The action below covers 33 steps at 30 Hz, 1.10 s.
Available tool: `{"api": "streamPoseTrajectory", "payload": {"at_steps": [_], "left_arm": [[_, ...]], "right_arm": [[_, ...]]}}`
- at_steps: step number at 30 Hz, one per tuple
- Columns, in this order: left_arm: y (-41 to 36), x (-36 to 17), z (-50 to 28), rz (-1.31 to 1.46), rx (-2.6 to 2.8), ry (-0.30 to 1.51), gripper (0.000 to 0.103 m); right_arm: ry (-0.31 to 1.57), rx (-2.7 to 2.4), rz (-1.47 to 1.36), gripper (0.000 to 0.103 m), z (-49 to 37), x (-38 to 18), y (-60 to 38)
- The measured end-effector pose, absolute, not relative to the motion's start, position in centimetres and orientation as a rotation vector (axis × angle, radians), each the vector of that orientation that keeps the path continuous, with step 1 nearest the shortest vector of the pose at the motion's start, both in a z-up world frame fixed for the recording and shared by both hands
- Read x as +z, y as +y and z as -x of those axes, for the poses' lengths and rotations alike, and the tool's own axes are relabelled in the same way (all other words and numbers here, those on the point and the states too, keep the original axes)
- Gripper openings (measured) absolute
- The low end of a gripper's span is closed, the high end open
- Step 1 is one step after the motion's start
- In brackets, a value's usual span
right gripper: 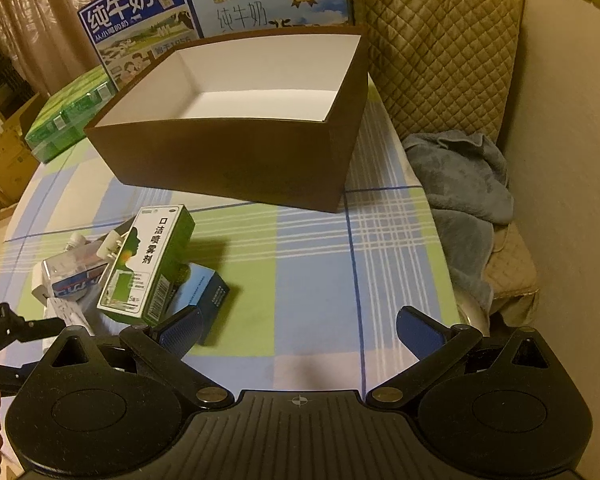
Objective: Organize rigid objects
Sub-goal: 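Reach left tool to the white Wi-Fi extender while right tool reaches the green spray box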
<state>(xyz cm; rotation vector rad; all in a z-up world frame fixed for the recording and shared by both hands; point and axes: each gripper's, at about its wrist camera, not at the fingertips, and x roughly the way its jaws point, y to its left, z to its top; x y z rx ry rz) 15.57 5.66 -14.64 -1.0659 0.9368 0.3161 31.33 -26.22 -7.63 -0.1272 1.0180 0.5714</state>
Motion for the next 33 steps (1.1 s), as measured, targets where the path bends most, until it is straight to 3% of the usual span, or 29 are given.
{"api": "streamPoseTrajectory", "payload": {"at_steps": [8,17,33], "left_arm": [[4.9,-13.9,-16.1,0.965,0.288,0.958,0.053],[2.2,-10.9,-17.3,0.482,0.175,1.166,0.053],[1.1,-12.2,-19.8,0.43,0.247,1.204,0.051]], "right_arm": [[1.041,0.589,0.132,0.101,-31.8,-8.3,-26.2],[1.066,0.618,0.124,0.101,-31.2,-8.9,-26.4],[1.102,0.612,0.104,0.101,-29.8,-9.8,-27.5]]}}
